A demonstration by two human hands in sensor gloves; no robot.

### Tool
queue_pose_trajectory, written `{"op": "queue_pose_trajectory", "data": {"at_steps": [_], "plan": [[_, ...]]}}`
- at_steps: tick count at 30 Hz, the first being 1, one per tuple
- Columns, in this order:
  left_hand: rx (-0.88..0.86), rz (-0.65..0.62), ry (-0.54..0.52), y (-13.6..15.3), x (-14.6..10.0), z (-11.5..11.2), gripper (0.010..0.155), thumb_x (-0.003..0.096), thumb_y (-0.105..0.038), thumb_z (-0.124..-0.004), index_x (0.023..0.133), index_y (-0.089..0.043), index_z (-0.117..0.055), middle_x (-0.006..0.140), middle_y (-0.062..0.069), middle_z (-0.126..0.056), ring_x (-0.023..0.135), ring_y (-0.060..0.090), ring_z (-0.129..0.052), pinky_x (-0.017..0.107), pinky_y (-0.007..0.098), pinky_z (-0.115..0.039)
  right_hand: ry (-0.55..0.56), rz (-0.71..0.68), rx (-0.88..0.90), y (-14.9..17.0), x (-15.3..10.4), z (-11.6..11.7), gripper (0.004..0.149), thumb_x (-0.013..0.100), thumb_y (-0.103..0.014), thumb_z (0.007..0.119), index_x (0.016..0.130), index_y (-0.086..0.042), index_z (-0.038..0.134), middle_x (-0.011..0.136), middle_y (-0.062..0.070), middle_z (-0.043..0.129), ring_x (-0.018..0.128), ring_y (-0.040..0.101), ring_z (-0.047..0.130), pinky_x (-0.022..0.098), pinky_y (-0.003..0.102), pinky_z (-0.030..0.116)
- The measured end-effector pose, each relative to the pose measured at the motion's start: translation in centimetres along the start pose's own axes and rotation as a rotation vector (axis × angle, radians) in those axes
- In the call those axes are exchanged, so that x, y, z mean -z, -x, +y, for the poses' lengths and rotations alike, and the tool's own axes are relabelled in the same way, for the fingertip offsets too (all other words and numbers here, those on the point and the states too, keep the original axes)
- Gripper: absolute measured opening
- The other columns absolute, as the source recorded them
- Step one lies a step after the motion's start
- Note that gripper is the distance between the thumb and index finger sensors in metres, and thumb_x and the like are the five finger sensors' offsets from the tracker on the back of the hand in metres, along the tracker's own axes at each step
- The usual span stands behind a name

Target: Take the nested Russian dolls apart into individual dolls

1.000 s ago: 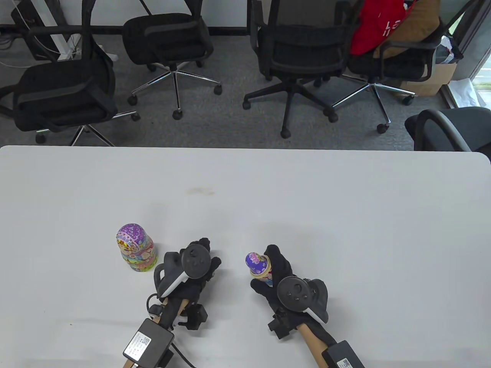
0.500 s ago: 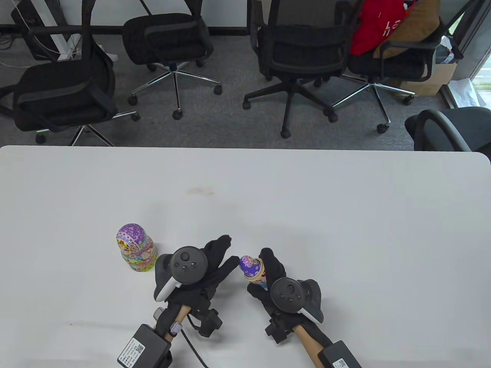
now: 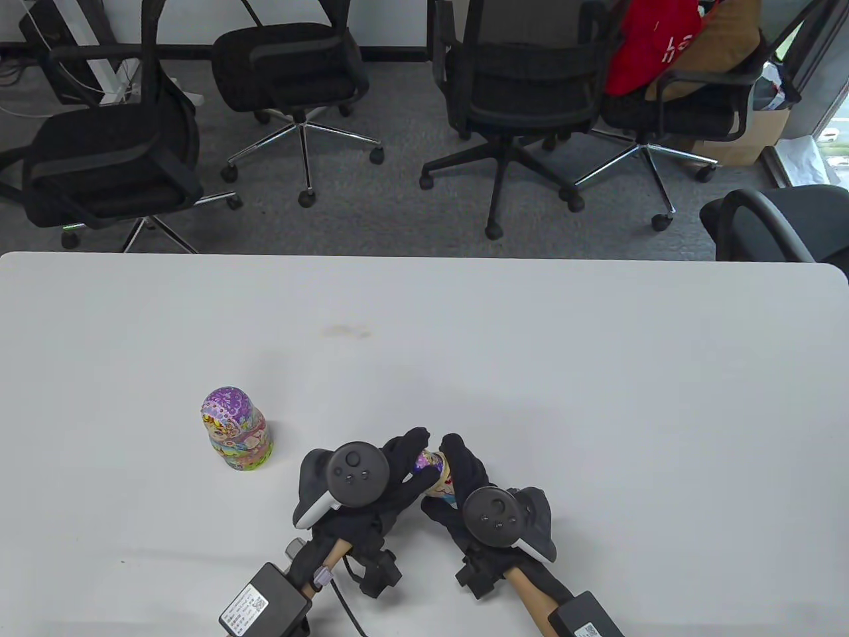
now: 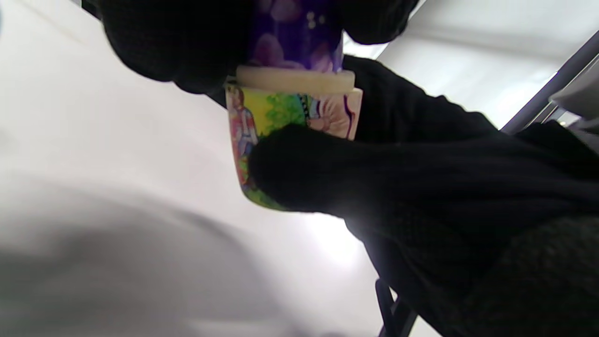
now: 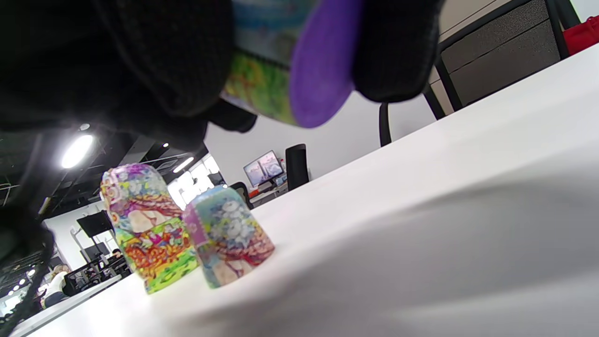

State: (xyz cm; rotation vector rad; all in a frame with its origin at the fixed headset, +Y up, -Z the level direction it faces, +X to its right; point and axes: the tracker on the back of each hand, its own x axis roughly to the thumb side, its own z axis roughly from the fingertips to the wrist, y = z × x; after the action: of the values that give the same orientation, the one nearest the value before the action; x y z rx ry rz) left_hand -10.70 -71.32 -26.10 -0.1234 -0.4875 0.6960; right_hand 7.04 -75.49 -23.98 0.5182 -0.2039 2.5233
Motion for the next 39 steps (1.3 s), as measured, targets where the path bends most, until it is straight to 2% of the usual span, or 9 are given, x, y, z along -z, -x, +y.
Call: {"op": "queue_pose_trajectory", "data": {"at_steps": [6, 13, 17, 24, 34, 39], "plan": [[0.009, -0.022, -0.055, 0.0, -0.2, 0.4, 0.064, 0.0583, -0.037, -0.069, 0.111, -0.002, -0.060, 0.103, 0.024, -0.077, 0.082, 0.039, -0.089, 0.056, 0.044, -0.085, 0.007, 0.006, -0.020, 0.4, 0.1, -0.2, 0.094, 0.042, -0.036, 0.085, 0.107, 0.003, 0.030, 0.105, 0.026, 0.054, 0.089, 0.045, 0.070, 0.067, 0.046, 0.075], [0.015, -0.019, -0.175, 0.2, -0.7, 2.4, 0.064, 0.0584, -0.037, -0.069, 0.111, -0.002, -0.060, 0.103, 0.024, -0.077, 0.081, 0.039, -0.089, 0.056, 0.043, -0.085, -0.005, 0.073, -0.056, 2.4, 0.3, -0.5, 0.093, 0.041, -0.036, 0.085, 0.107, 0.001, 0.031, 0.105, 0.025, 0.055, 0.089, 0.044, 0.071, 0.067, 0.046, 0.075], [0.088, -0.004, -0.150, 0.4, -0.7, 2.3, 0.064, 0.0583, -0.037, -0.069, 0.111, -0.002, -0.061, 0.103, 0.024, -0.077, 0.080, 0.038, -0.089, 0.055, 0.043, -0.085, 0.022, 0.132, -0.111, 3.3, 0.3, -0.9, 0.093, 0.041, -0.040, 0.084, 0.108, -0.002, 0.033, 0.106, 0.020, 0.058, 0.084, 0.045, 0.077, 0.062, 0.048, 0.077], [0.256, 0.013, -0.010, 0.2, 0.0, -0.1, 0.063, 0.0582, -0.037, -0.070, 0.111, -0.003, -0.062, 0.103, 0.023, -0.078, 0.080, 0.038, -0.089, 0.055, 0.043, -0.086, 0.052, 0.194, -0.101, 4.7, 0.2, -1.6, 0.093, 0.042, -0.041, 0.083, 0.108, -0.002, 0.032, 0.106, 0.020, 0.057, 0.083, 0.045, 0.078, 0.061, 0.047, 0.078], [0.449, 0.048, 0.139, 0.4, 0.5, -3.3, 0.063, 0.0579, -0.037, -0.070, 0.111, -0.004, -0.061, 0.104, 0.023, -0.078, 0.081, 0.038, -0.089, 0.056, 0.042, -0.086, 0.063, 0.202, -0.092, 5.0, 0.2, -1.8, 0.093, 0.043, -0.041, 0.083, 0.108, -0.001, 0.031, 0.106, 0.022, 0.056, 0.084, 0.045, 0.076, 0.063, 0.049, 0.076], [0.496, 0.060, 0.170, 0.7, 0.7, -4.1, 0.063, 0.0576, -0.037, -0.070, 0.111, -0.004, -0.062, 0.104, 0.022, -0.078, 0.082, 0.037, -0.089, 0.056, 0.042, -0.086, 0.065, 0.195, -0.096, 4.9, 0.2, -1.8, 0.093, 0.043, -0.041, 0.083, 0.108, -0.001, 0.031, 0.106, 0.022, 0.056, 0.084, 0.045, 0.076, 0.063, 0.049, 0.076]]}}
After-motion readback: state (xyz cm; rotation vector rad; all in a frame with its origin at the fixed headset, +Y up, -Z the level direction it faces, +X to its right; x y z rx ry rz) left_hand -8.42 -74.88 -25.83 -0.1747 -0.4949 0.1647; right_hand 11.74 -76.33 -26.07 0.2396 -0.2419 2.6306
